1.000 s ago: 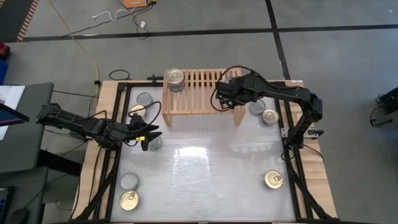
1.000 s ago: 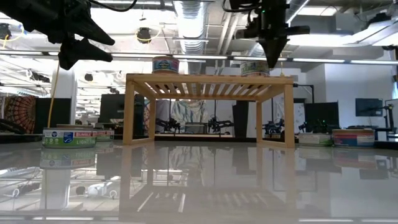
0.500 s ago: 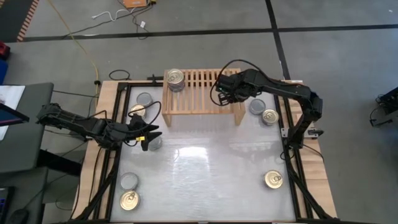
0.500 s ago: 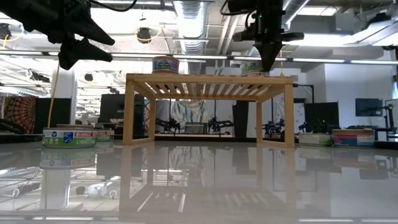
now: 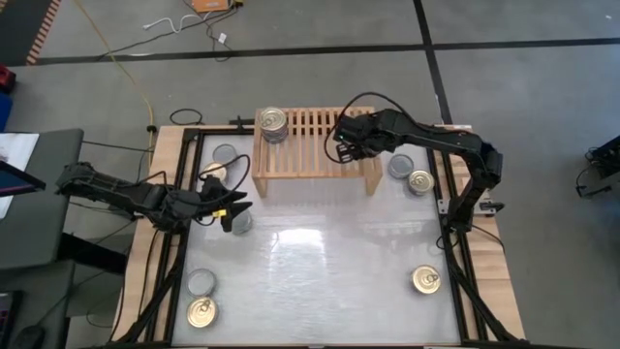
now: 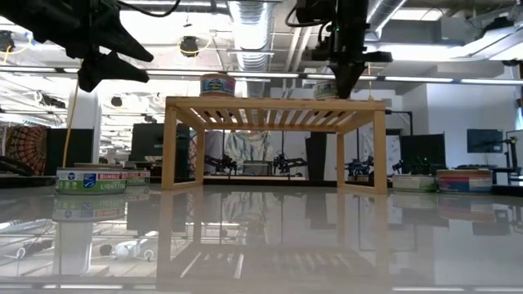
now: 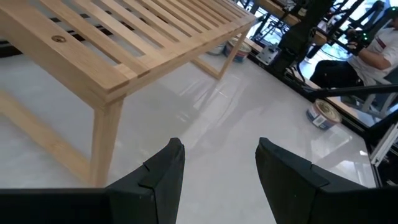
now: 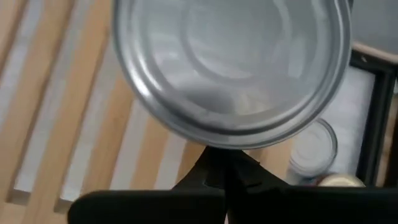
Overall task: Stack canned seafood by type on shelf
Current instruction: Stack the green tuna can on top of the other green tuna can on the shelf
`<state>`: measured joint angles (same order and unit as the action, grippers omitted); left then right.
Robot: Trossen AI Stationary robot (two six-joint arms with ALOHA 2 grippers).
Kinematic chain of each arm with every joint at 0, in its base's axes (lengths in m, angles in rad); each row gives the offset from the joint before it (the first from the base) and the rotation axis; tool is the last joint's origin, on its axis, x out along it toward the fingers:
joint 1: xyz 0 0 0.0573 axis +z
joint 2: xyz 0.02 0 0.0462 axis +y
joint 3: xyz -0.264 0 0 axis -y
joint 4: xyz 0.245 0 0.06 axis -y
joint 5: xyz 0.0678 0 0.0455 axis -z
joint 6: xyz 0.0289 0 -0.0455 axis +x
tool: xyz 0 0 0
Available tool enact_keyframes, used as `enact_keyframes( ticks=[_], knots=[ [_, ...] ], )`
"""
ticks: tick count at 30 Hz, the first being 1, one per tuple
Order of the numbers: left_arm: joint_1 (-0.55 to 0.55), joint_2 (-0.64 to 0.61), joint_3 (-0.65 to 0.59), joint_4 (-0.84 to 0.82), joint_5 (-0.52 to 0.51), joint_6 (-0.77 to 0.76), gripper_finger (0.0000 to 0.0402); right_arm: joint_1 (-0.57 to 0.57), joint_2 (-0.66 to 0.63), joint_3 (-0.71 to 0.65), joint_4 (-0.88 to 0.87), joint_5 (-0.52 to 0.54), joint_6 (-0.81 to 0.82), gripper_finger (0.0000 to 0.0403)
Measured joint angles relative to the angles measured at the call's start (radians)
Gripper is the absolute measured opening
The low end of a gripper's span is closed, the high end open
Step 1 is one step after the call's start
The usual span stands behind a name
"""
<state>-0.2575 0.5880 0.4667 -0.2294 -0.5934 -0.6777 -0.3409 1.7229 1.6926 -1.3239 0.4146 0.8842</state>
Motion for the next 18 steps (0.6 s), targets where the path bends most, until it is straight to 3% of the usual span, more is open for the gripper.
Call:
enact_keyframes(
  ticks=[18],
  knots=[
    [0.018, 0.0, 0.0, 0.0, 0.0, -0.027, 0.019, -0.063, 0.0, 0.0, 0.1, 0.06, -0.101, 0.0014]
  ],
)
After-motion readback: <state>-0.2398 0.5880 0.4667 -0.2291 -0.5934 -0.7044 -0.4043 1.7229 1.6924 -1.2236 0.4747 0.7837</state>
